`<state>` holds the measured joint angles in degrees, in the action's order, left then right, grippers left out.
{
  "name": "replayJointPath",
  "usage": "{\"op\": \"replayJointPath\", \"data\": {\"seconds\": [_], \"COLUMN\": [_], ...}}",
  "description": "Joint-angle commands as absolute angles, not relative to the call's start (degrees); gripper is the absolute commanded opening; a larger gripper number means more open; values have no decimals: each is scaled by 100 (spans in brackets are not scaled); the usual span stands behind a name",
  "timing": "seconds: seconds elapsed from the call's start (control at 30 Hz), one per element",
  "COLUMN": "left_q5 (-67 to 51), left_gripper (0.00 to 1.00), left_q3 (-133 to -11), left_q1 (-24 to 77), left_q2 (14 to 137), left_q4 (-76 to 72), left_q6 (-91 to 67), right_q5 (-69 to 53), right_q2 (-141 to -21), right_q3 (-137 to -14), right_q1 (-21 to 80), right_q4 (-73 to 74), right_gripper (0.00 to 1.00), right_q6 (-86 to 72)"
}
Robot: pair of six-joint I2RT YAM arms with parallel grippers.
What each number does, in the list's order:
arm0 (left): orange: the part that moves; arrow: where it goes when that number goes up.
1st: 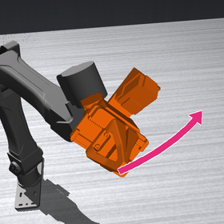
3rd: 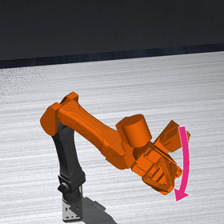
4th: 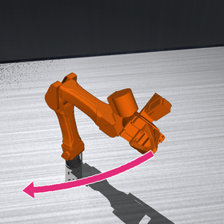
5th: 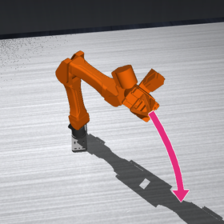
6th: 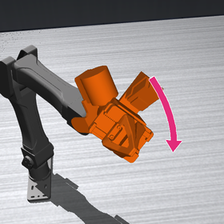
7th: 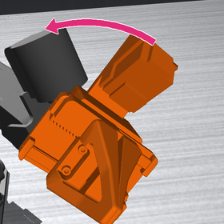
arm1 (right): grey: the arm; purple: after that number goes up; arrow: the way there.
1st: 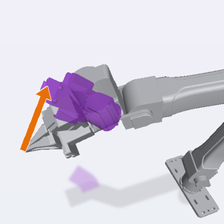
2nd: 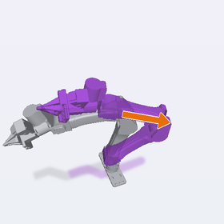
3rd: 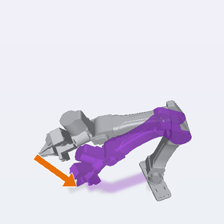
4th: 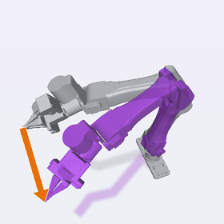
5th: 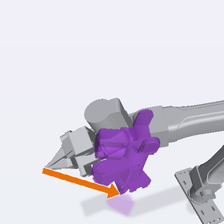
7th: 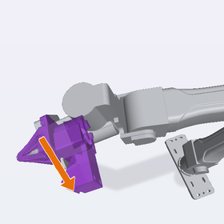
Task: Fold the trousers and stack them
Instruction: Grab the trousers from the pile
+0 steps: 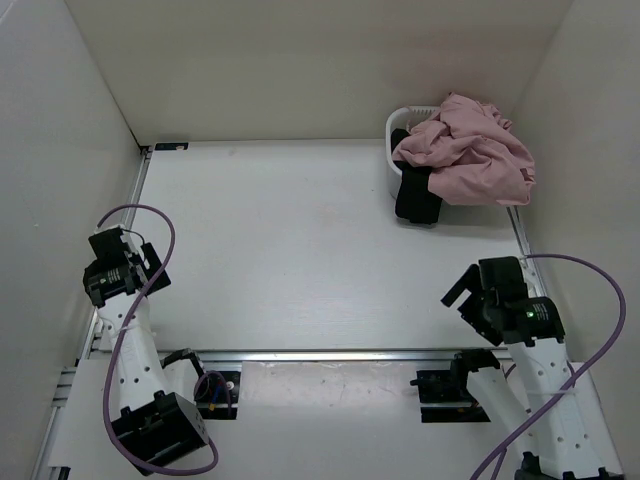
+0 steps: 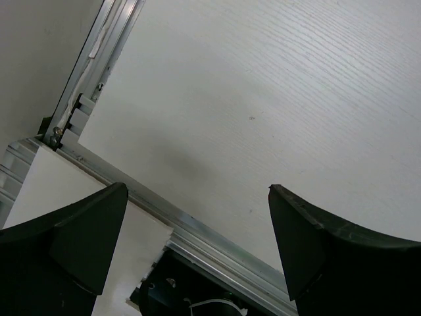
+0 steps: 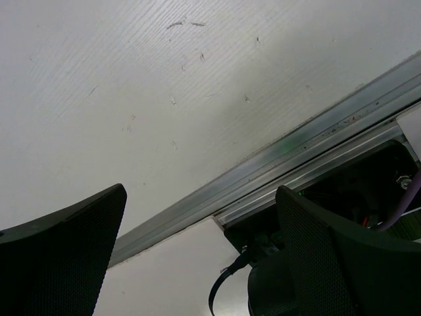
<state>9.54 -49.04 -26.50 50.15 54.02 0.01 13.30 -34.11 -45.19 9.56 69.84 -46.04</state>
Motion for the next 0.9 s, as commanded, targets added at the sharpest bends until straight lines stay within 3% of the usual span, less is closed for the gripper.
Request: {"op": "replayJointPath", "data": {"seconds": [0.0, 0.2, 0.37, 0.47, 0.57, 0.6, 0.63, 0.77, 0.87], "left_q5": [817, 265, -316, -491, -492, -492, -492, -492, -492], "left_gripper": [100, 100, 100, 100, 100, 100, 100, 100, 100], "left_q3": [-4904, -4966, -5150, -5396, -5580, -5642, -5643, -5704, -5704], "left_q1": [-2672, -2672, -2672, -2620, -2567, -2566, -2566, -2566, -2566], "left_q2": [4939, 5045, 5098, 5159, 5343, 5344, 5413, 5633, 5765], "left_q4": [5423, 5423, 5475, 5476, 5476, 5476, 5476, 5476, 5476], "left_q6": [0, 0, 0, 0, 0, 0, 0, 0, 0], "right_q5": [1371, 1335, 2443, 2364, 2364, 2364, 2425, 3356, 3376], "right_q2": [-3628, -5049, -7019, -8758, -11415, -12209, -12399, -12401, -13058], "right_q3": [-4745, -6545, -8645, -10401, -13854, -14391, -14536, -13003, -13540], "right_q1": [993, 993, 941, 879, 826, 826, 826, 713, 545], "right_q4": [6663, 5182, 3957, 3848, 5040, 5132, 5037, 3623, 4006], "right_gripper": [99, 99, 99, 99, 99, 99, 99, 99, 99], "right_q6": [-4448, -2789, -1603, -1083, -617, -546, -493, -746, -1352]}}
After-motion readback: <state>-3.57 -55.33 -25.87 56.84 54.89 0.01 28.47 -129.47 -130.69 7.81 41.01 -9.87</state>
